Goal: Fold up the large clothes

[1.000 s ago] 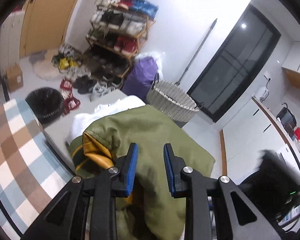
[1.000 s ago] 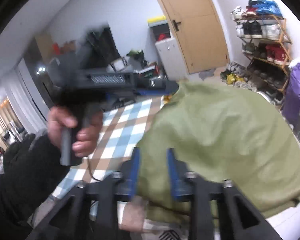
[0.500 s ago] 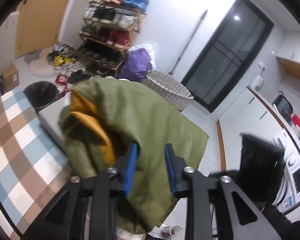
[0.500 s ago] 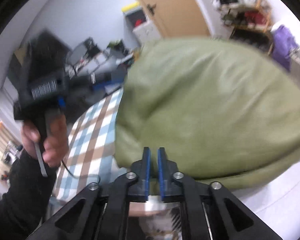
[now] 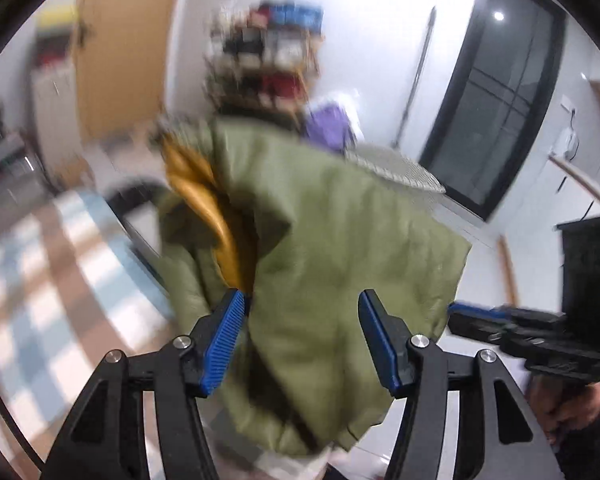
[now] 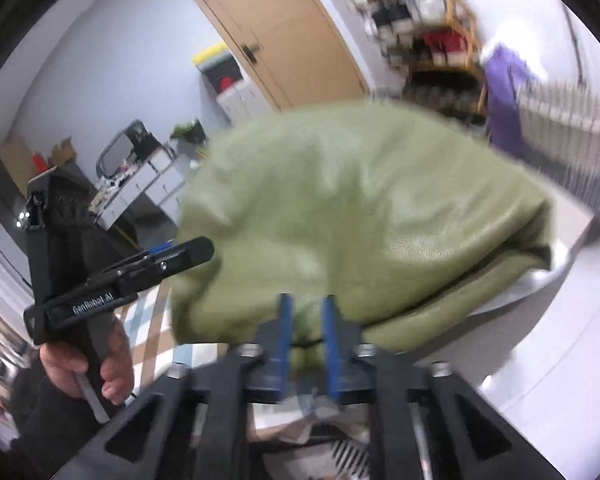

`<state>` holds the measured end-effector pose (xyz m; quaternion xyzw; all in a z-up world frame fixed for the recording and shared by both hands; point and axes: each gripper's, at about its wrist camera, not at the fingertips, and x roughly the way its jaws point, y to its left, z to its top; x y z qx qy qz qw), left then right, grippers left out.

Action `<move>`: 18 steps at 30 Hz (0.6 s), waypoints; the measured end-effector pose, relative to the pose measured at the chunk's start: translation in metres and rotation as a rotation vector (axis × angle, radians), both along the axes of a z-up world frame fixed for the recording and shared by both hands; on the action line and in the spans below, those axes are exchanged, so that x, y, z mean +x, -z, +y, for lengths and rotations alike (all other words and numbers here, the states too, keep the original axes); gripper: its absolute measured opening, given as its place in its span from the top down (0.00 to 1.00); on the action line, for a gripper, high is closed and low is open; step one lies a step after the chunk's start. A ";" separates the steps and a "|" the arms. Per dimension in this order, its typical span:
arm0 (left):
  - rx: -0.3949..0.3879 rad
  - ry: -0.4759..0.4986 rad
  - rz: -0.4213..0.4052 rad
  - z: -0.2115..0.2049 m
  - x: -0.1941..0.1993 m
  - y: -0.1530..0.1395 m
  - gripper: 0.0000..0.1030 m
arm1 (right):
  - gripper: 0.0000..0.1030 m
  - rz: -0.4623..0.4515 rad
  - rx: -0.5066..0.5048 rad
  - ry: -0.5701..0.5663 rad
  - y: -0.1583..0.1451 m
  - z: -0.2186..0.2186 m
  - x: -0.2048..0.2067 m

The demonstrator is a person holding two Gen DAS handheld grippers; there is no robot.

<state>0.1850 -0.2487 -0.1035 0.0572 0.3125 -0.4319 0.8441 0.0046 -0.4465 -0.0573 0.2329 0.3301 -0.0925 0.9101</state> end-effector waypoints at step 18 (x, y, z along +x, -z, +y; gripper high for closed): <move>-0.168 -0.234 -0.307 0.093 -0.154 -0.061 0.01 | 0.00 -0.318 -0.581 0.153 -0.088 0.135 -0.116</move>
